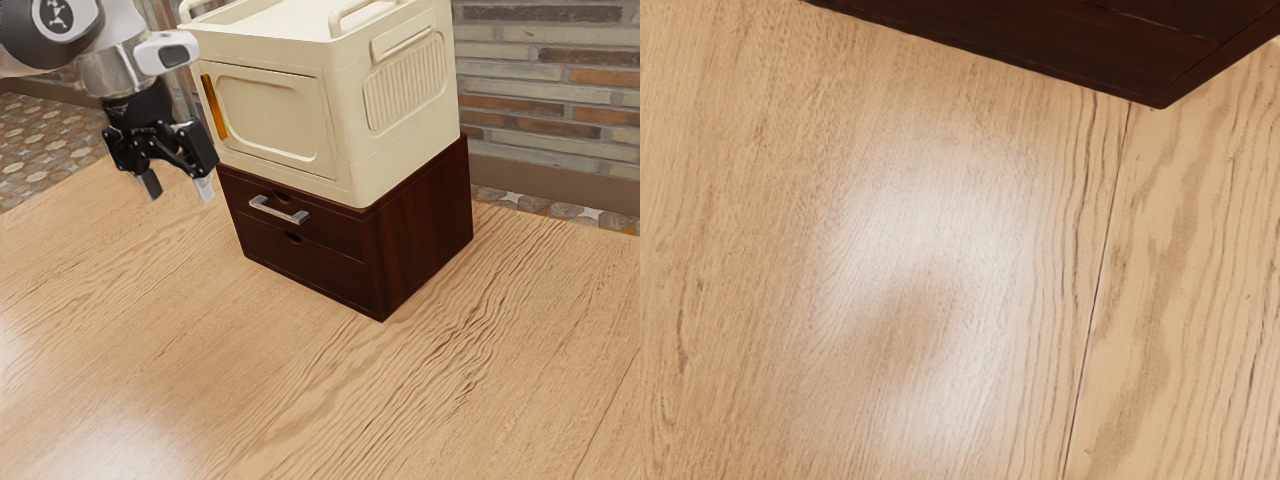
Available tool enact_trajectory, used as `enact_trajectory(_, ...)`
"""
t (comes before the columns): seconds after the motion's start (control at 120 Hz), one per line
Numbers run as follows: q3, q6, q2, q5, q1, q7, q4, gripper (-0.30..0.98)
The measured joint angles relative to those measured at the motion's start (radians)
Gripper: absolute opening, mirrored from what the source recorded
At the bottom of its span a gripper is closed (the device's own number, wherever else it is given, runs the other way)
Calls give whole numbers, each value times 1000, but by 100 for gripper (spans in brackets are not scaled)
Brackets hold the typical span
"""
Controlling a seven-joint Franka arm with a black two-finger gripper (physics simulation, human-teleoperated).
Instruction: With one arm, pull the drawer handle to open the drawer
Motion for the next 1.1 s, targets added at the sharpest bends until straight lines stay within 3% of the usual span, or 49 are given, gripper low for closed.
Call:
enact_trajectory(0.25,-4,81,-4,3,4,8,12,67)
enact_trajectory(0.417,-28,43,-31,44,-1,11,188,67)
enact_trajectory(0.633,-39,3,0,78,-57,-31,195,66)
enact_trajectory(0.85,-33,-5,3,71,-21,-298,173,67)
enact_trajectory(1.1,-14,102,3,50,-12,-701,78,67)
